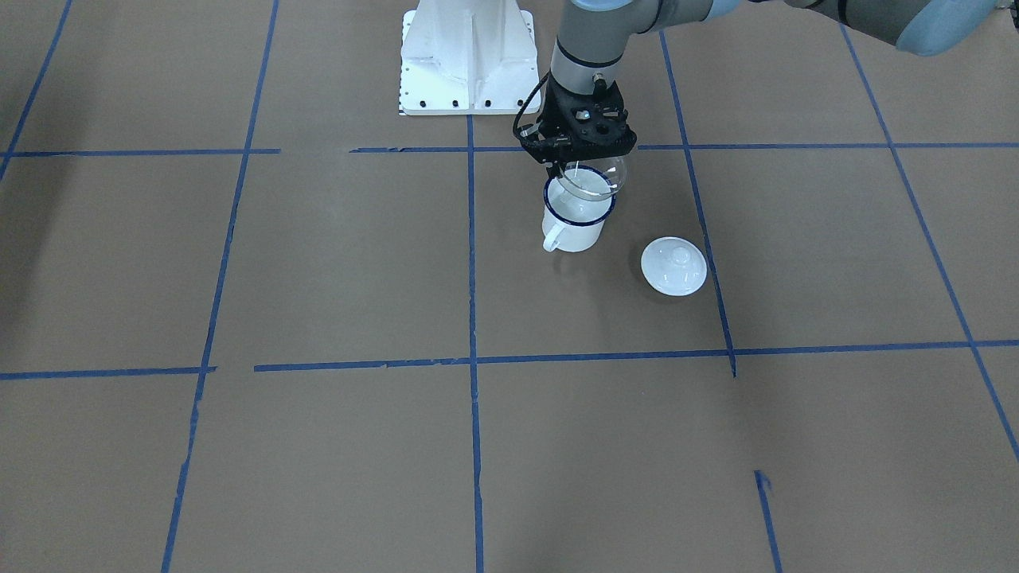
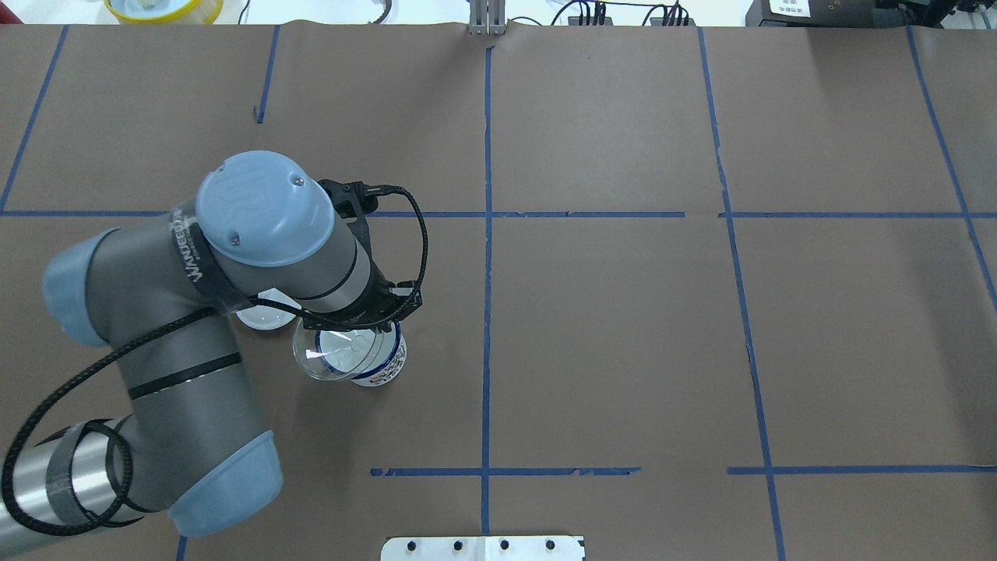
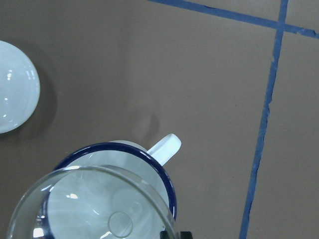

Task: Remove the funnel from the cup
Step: 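Lift the clear funnel up out of the mug with the left gripper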

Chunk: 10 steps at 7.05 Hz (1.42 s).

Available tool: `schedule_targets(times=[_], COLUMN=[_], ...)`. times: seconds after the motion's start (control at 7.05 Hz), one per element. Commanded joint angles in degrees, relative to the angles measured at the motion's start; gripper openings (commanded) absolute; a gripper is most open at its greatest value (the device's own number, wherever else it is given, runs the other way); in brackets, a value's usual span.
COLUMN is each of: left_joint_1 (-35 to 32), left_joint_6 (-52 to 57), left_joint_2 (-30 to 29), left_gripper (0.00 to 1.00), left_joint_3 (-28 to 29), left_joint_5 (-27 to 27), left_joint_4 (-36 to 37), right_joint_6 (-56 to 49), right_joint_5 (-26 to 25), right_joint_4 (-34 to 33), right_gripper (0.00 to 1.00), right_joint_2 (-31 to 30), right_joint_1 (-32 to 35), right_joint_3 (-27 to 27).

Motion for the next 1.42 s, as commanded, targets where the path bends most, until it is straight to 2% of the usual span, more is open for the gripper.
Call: schedule_targets(times=[0.0, 0.28, 0.57, 0.99, 1.14, 1.28], left_joint_1=[-4.7, -11.4, -12.7, -12.6, -12.1, -9.9], left_joint_6=[0.5, 0.4, -4.7, -29.3, -38.1, -42.4], left_joint_2=[-0.6, -1.2, -0.3, 4.0, 4.0, 3.8], left_gripper=[0.0, 0.0, 0.0, 0.0, 0.0, 0.0], left_joint_3=[-8.0, -8.7, -4.7, 11.0, 16.9, 22.9], left_joint_5=[-0.1, -4.0, -2.0, 11.1, 18.8, 27.5], left_joint_4=[8.2, 6.3, -6.8, -40.4, -48.3, -53.4], right_joint_6=[0.0, 0.0, 0.0, 0.0, 0.0, 0.0], right_joint_5=[0.0, 0.0, 0.0, 0.0, 0.0, 0.0], right_joint_4=[0.0, 0.0, 0.0, 0.0, 0.0, 0.0], right_gripper=[1.0, 1.0, 1.0, 1.0, 1.0, 1.0], right_joint_2=[0.0, 0.0, 0.0, 0.0, 0.0, 0.0], right_joint_1=[0.0, 0.0, 0.0, 0.0, 0.0, 0.0], right_joint_3=[0.0, -0.1, 0.0, -0.1, -0.1, -0.1])
